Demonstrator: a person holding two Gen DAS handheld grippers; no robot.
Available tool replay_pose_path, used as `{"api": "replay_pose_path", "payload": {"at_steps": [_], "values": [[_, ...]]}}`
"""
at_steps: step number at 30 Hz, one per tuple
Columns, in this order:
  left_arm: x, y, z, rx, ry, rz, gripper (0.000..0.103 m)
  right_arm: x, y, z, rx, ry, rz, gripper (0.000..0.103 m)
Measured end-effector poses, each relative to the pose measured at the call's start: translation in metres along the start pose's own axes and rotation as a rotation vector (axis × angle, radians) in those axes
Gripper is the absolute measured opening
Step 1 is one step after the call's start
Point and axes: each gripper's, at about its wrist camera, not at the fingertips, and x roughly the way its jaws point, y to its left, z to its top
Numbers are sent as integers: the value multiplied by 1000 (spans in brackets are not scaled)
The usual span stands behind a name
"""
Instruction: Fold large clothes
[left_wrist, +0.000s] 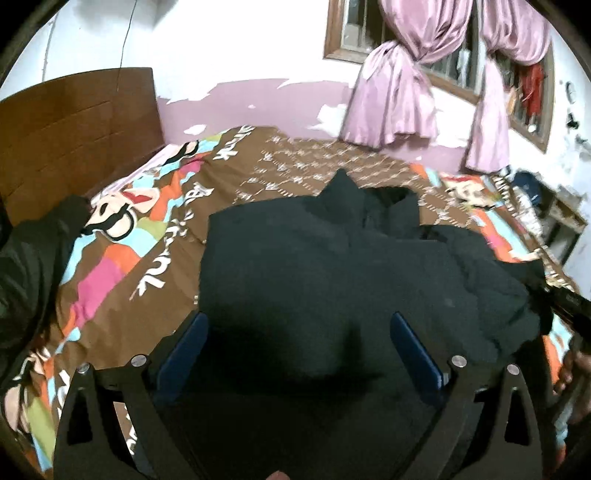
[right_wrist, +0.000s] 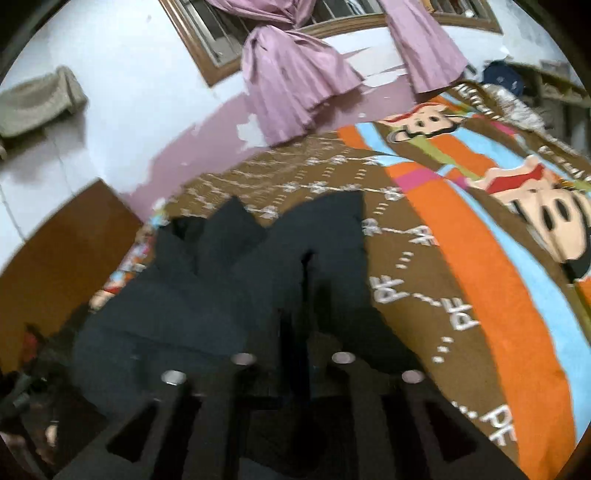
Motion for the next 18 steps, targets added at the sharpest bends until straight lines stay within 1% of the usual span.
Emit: {"api": "replay_pose_path", "payload": {"at_steps": [1, 2, 3, 5, 6, 7, 8, 10, 12, 13, 15, 16, 18], "values": [[7, 4, 1, -7, 22, 15, 96, -4, -1, 1, -20, -30, -40, 46], [15, 10, 1, -23, 48, 22, 96, -8, 1, 2, -37, -57, -59, 62], [20, 16, 2, -41, 55, 18, 96, -12, 5, 4, -65, -88, -70, 67], [24, 25, 4, -78, 28, 6, 96, -14, 19, 8, -141, -116, -81, 69], [24, 27, 7, -75, 20, 13, 96, -13, 28, 9, -184, -118, -71, 69], [26, 26, 9, -66, 12, 30, 96, -11, 35, 9, -213, -111, -52, 73], [30, 23, 12, -47, 7, 37, 96, -5, 45, 8, -245, -92, -23, 76], [38, 16, 17, -10, 11, 25, 96, 11, 59, 3, -283, -31, 42, 77], [49, 6, 18, 34, 32, 25, 96, 31, 68, -5, -300, 34, 82, 77], [56, 2, 17, 54, 45, 25, 96, 42, 71, -11, -313, 71, 79, 77], [66, -4, 9, 88, 54, 38, 96, 61, 75, -24, -355, 119, 52, 82], [69, -6, 4, 107, 46, 53, 96, 69, 77, -32, -382, 130, 38, 84], [74, -8, -6, 126, 34, 78, 97, 77, 78, -41, -412, 129, 15, 85]]}}
